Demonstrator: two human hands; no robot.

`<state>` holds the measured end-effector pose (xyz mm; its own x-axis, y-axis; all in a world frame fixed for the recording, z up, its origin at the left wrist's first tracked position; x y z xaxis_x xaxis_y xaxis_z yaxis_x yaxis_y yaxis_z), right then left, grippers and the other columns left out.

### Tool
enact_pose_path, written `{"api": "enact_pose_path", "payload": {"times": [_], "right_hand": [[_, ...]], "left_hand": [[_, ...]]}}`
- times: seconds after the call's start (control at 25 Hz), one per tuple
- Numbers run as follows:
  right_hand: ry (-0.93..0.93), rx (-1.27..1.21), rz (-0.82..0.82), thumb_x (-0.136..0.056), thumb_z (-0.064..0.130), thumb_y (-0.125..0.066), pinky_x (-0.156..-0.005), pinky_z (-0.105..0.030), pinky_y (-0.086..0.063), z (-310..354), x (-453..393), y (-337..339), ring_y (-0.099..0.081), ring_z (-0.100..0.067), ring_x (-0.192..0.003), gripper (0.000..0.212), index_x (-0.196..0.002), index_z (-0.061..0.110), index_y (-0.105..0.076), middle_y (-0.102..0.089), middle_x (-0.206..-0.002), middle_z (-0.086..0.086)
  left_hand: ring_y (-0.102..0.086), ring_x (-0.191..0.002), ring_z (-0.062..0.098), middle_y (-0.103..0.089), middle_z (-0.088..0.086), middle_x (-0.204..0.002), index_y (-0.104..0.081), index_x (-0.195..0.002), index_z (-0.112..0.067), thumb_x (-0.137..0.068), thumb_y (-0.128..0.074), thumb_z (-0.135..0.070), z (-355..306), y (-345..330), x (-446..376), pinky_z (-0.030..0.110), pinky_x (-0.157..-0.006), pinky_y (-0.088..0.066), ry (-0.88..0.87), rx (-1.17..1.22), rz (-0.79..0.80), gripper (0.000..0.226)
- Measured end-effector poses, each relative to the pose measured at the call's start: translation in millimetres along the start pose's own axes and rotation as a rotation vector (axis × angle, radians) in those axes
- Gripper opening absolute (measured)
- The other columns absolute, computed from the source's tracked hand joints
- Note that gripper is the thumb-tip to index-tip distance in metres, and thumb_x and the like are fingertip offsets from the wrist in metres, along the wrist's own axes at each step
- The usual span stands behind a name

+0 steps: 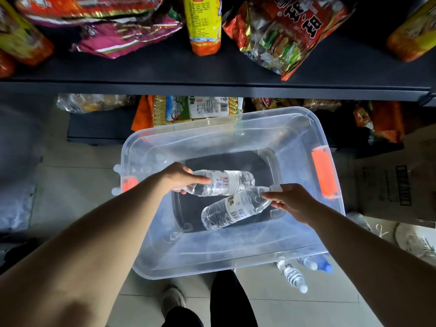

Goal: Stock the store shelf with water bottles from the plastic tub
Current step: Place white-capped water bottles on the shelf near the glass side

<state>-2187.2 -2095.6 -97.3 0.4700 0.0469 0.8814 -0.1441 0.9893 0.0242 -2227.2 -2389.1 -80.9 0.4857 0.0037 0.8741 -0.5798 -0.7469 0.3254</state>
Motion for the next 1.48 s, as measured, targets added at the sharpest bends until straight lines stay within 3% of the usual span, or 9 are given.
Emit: {"api": "enact_pose_path", "payload": {"times": [0.08,0.2,0.4,0.56,0.68,0.88,1.0,1.24,1.48], "right_hand": [[0.027,-0.069,-0.013,-0.058,0.02,-0.088,-0.085,-0.032,-0.046,2.6,-2.5,-2.4,-0.06,-0.029,-0.087,0.051,-0.096,-0.008,-0.066,-0.064,-0.09,-0.02],[0.043,-0.213,-0.055,-0.076,0.012,-0.076,-0.087,-0.035,-0.05,0.6,-3.0,-6.3,-0.065,-0.026,-0.089,0.027,-0.097,-0.001,-0.064,-0.067,-0.089,-0.014],[0.075,-0.237,-0.006,-0.086,0.01,-0.066,-0.086,-0.039,-0.054,-0.2,1.4,-16.9,-0.066,-0.029,-0.092,0.029,-0.111,-0.001,-0.057,-0.066,-0.101,-0.018],[0.155,-0.161,-0.041,-0.084,0.009,-0.068,-0.079,-0.035,-0.054,9.5,11.8,-14.2,-0.064,-0.029,-0.091,0.02,-0.102,0.004,-0.06,-0.065,-0.095,-0.014],[0.24,-0.068,-0.075,-0.081,0.009,-0.071,-0.072,-0.029,-0.054,27.8,27.1,-10.1,-0.063,-0.023,-0.085,0.02,-0.099,0.007,-0.062,-0.065,-0.09,-0.01],[0.452,0.243,-0.184,-0.073,0.017,-0.08,-0.067,-0.032,-0.047,85.3,73.7,-2.7,-0.054,-0.015,-0.071,0.033,-0.101,0.015,-0.063,-0.06,-0.079,-0.001],[0.572,0.373,-0.25,-0.07,0.029,-0.08,-0.06,-0.025,-0.043,129.7,120.4,-2.6,-0.051,-0.012,-0.066,0.036,-0.099,0.02,-0.062,-0.06,-0.077,0.003],[0.77,0.376,-0.3,-0.075,0.027,-0.078,-0.086,-0.039,-0.05,216.7,238.8,-23.7,-0.061,-0.023,-0.098,0.047,-0.116,0.014,-0.059,-0.064,-0.106,-0.006],[1.048,0.362,-0.333,-0.078,0.017,-0.075,-0.071,-0.025,-0.052,312.8,417.1,-69.5,-0.063,-0.013,-0.085,0.031,-0.104,0.019,-0.059,-0.066,-0.094,0.001]], "left_hand": [[-0.052,-0.061,0.015,-0.062,0.005,-0.077,-0.062,-0.077,-0.014,-0.069,-0.078,-0.047,-1.5,6.7,0.3,0.019,-0.051,-0.037,-0.008,0.058,-0.039,0.038],[-0.051,-0.061,0.014,-0.065,0.007,-0.083,-0.067,-0.102,-0.005,-0.069,-0.08,-0.04,-0.7,8.1,3.1,0.012,-0.041,-0.036,-0.034,0.13,-0.09,0.049],[-0.056,-0.094,0.016,-0.056,0.004,-0.111,-0.052,-0.13,-0.002,-0.069,-0.082,-0.018,6.1,1.7,13.1,0.016,-0.06,-0.044,-0.053,0.346,-0.157,0.07],[-0.057,-0.092,0.017,-0.057,0.005,-0.111,-0.057,-0.126,-0.003,-0.068,-0.083,-0.015,-6.6,2.9,24.6,0.019,-0.065,-0.047,-0.083,0.358,-0.196,0.064],[-0.062,-0.086,0.023,-0.063,0.009,-0.109,-0.06,-0.12,-0.003,-0.063,-0.087,-0.02,-19.5,6.7,34.5,0.032,-0.079,-0.053,-0.082,0.296,-0.254,0.065],[-0.061,-0.111,0.026,-0.061,0.01,-0.126,-0.06,-0.121,-0.003,-0.061,-0.088,-0.026,-61.4,39.0,84.4,0.03,-0.096,-0.048,-0.173,0.126,-0.345,0.07],[-0.058,-0.112,0.02,-0.063,0.006,-0.123,-0.063,-0.117,-0.008,-0.063,-0.086,-0.026,-88.3,69.9,134.2,0.023,-0.09,-0.043,-0.282,0.071,-0.402,0.061],[-0.06,-0.099,0.016,-0.066,0.001,-0.107,-0.067,-0.11,-0.006,-0.063,-0.085,-0.027,-138.5,137.8,251.6,0.022,-0.081,-0.042,-0.464,-0.077,-0.499,0.054],[-0.059,-0.079,0.013,-0.065,-0.002,-0.087,-0.071,-0.091,-0.008,-0.062,-0.084,-0.024,-180.6,215.0,429.1,0.027,-0.068,-0.044,-0.659,-0.207,-0.64,0.035]]}}
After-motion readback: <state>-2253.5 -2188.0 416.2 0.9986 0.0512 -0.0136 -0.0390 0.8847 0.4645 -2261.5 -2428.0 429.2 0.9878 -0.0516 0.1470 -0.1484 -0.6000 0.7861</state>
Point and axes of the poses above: each hand's wrist, its own x-axis away from the middle knuckle, its own y-axis out of the back of the hand, z = x × y, the point moved 7 cm from there along -x, towards the middle knuckle
